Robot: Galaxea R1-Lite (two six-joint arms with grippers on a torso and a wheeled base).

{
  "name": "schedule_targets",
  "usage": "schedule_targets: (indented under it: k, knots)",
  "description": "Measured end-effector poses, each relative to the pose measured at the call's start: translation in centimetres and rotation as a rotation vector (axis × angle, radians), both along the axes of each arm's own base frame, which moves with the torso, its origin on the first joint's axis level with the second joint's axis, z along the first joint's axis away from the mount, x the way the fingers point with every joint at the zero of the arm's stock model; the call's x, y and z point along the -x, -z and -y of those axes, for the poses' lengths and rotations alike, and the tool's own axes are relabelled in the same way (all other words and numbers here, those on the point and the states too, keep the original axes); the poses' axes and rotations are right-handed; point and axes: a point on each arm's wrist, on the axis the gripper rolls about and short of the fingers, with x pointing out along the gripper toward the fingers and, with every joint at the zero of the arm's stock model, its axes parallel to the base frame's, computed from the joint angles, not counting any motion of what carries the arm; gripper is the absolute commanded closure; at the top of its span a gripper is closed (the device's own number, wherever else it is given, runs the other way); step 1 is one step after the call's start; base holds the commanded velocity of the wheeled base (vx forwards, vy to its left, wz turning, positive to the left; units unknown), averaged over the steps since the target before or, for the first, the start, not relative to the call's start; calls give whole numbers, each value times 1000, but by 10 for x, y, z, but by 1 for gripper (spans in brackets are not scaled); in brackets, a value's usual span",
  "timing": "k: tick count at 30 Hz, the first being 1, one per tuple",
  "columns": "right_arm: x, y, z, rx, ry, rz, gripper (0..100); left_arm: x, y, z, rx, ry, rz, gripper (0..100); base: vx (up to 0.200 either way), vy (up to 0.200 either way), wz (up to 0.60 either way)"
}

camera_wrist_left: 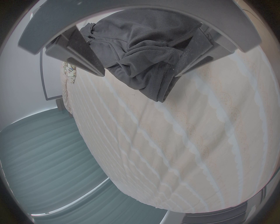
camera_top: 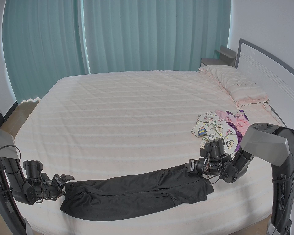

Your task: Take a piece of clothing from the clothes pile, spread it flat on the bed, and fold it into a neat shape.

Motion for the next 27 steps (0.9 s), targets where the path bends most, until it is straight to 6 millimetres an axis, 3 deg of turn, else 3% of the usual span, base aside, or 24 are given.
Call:
schedule_targets:
  k: [5, 12, 20, 21, 27]
  knots:
    - [2, -5, 2, -3, 3, 8, 100, 0, 0, 0, 0, 0, -2, 0, 0, 0, 0]
    - [1, -28, 0, -44, -2, 117, 100, 0, 0, 0, -2, 0, -3, 0, 0, 0, 0]
    - [1, -15, 2, -14, -12, 96, 100, 0, 1, 0, -2, 1, -4, 0, 0, 0, 0]
    - [1, -12, 2, -4, -15, 89, 0, 0, 1, 0, -2, 1, -4, 0, 0, 0, 0]
    - [0, -1, 6, 35, 3, 43, 0, 0, 1, 0, -3, 1, -4, 0, 0, 0, 0]
